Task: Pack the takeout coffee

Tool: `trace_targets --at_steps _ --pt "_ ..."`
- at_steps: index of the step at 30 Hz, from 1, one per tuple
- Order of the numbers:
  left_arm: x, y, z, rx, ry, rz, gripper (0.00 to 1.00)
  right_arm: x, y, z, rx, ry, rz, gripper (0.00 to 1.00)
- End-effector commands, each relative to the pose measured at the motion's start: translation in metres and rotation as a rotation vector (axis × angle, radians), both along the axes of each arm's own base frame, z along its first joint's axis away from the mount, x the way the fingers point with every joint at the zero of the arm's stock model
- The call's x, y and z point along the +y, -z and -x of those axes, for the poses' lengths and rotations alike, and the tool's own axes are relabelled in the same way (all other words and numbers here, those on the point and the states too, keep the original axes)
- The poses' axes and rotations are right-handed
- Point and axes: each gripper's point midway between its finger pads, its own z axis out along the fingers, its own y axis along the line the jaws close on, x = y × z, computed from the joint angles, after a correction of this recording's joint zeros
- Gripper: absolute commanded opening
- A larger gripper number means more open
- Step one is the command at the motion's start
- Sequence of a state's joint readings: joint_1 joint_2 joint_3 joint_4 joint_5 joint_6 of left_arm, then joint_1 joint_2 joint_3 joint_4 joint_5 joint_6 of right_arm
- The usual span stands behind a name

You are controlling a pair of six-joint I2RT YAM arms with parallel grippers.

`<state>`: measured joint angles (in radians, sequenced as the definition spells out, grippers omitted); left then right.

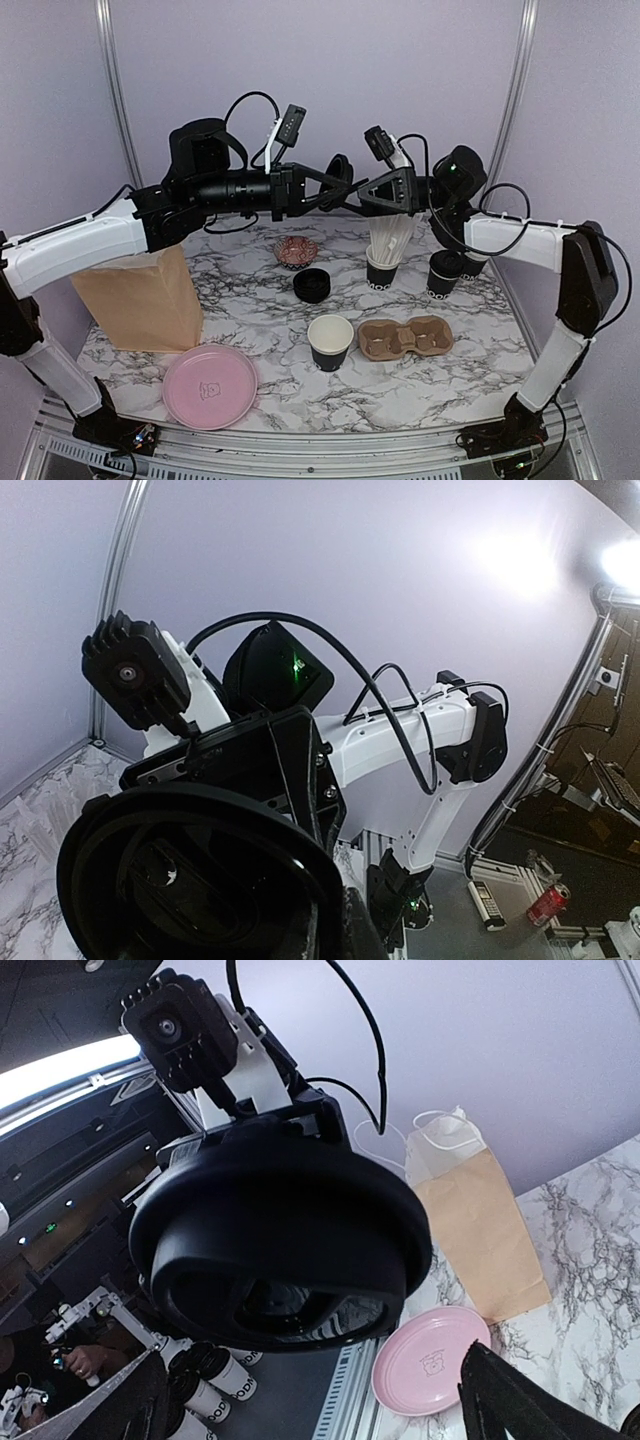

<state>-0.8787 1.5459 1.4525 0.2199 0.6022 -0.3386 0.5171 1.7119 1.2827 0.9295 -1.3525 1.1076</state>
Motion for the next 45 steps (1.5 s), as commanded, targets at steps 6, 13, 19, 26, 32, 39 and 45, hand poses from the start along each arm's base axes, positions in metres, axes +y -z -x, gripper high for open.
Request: trace_targets --at_steps 6,13,19,26,32,39,45 --pt "-0.012 -0.013 0.006 -0.026 0.047 0.037 0.02 0.002 -0.03 0.02 -0.071 -0.046 -0.063 0.99" --pt "-0.017 -0.009 0.003 -0.019 0.047 0.03 0.02 0.004 -0.026 0.017 -0.051 -0.038 -0.058 0.91" --pt "-0.021 -0.004 0.004 -0.006 0.063 0.023 0.02 0.005 -0.026 0.015 -0.044 -0.036 -0.059 0.88" --pt "-0.024 0.0 0.005 0.003 0.079 0.017 0.03 0.007 -0.023 0.011 -0.029 -0.031 -0.059 0.77" --pt "-0.023 0.004 0.004 0.007 0.075 0.009 0.07 0.008 -0.019 0.009 -0.028 -0.032 -0.056 0.68" --pt "-0.002 0.02 -0.009 -0.026 -0.089 -0.122 0.43 0.004 0.003 0.0 -0.041 -0.019 0.01 0.66" --pt "0.048 0.086 -0.04 -0.027 -0.39 -0.419 0.57 -0.012 0.055 -0.021 -0.194 0.098 0.14 0.65"
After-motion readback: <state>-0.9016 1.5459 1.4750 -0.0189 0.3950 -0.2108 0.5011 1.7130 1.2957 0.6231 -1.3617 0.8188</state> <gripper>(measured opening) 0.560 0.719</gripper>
